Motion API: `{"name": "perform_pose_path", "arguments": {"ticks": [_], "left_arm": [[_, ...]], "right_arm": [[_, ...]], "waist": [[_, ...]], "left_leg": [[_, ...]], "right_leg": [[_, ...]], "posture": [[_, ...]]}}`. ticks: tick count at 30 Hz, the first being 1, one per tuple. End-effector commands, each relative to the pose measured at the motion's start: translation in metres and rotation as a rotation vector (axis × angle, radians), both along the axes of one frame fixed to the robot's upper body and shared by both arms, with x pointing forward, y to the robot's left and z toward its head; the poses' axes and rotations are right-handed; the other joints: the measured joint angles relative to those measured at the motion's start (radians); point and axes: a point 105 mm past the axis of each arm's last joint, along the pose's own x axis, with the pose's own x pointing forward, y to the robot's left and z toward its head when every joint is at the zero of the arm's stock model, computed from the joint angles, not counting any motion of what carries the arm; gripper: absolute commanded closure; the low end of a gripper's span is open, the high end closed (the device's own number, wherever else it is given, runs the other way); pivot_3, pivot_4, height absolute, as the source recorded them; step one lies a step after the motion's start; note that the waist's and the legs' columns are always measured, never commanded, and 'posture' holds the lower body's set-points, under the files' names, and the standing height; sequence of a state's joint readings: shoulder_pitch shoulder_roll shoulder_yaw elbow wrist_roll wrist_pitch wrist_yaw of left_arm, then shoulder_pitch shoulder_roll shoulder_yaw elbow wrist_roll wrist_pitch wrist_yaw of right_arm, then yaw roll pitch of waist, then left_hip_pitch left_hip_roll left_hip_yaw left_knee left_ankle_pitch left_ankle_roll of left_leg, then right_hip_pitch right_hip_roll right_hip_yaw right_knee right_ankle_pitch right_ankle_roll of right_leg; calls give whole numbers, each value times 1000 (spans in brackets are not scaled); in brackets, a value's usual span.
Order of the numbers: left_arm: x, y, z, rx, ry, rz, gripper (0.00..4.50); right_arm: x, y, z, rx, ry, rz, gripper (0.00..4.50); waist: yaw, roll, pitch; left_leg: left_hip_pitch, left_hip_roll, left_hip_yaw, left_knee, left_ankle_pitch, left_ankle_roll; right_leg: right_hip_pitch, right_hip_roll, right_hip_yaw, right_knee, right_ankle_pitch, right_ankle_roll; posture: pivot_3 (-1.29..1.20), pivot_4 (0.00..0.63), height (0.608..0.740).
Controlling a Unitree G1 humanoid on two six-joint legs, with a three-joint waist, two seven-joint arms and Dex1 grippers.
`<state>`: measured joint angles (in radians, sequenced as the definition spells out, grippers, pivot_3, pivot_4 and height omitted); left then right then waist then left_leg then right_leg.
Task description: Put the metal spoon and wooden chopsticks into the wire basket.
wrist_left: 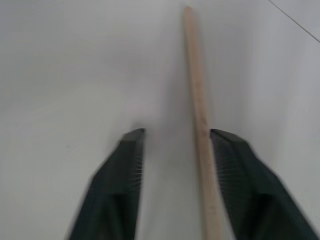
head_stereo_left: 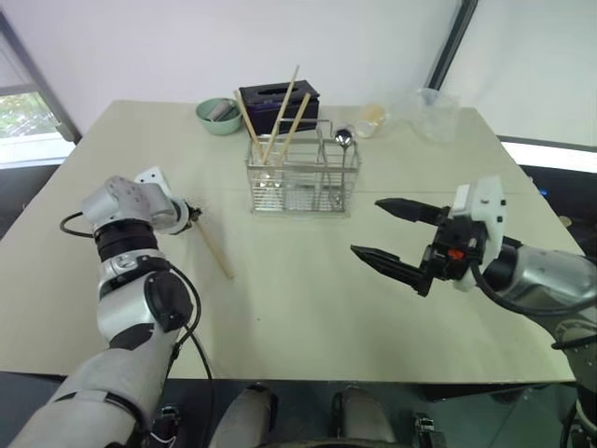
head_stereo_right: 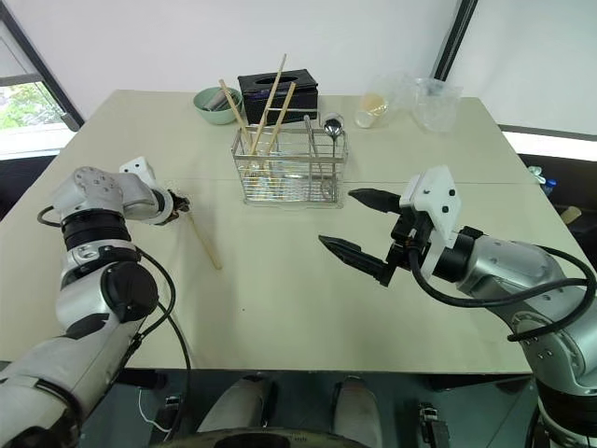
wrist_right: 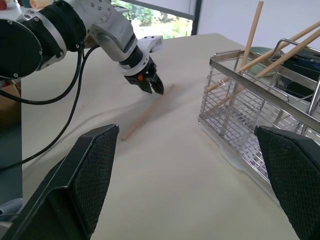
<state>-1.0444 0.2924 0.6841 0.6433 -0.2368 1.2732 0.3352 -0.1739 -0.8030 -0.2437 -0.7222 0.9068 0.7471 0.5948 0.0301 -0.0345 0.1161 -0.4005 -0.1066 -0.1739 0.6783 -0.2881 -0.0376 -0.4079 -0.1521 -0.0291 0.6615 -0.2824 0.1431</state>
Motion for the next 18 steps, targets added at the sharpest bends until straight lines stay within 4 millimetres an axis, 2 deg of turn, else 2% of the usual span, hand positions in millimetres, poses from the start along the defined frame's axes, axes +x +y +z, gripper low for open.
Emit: {"name": "perform_pose_path", "arguments": {"ticks": [1, 10, 14, 18], "left_arm": [[3, -5, 2, -28, -9, -3, 4480], [9, -6, 5, -76, -48, 21, 4480], [5, 1, 1, -83, -28, 45, 4480], [5, 6, 6, -53, -24, 45, 4480]], "right_arm": [[-2, 1, 10, 14, -58, 5, 0], [2, -3, 13, 11, -63, -5, 0], [2, -3, 11, 14, -64, -13, 0], [4, -4, 10, 15, -73, -28, 0]], "waist": [[13, 0, 0], [15, 0, 0], [13, 0, 0], [11, 0, 0]], "left_leg": [[0, 0, 0, 0, 0, 0], [-1, 0, 0, 0, 0, 0], [-2, 0, 0, 0, 0, 0], [-2, 0, 0, 0, 0, 0]], "right_leg": [[-1, 0, 0, 0, 0, 0], [-1, 0, 0, 0, 0, 0], [-1, 0, 0, 0, 0, 0], [-1, 0, 0, 0, 0, 0]], "posture": [[0, 150, 643], [0, 150, 643], [0, 150, 643], [0, 150, 643]]}}
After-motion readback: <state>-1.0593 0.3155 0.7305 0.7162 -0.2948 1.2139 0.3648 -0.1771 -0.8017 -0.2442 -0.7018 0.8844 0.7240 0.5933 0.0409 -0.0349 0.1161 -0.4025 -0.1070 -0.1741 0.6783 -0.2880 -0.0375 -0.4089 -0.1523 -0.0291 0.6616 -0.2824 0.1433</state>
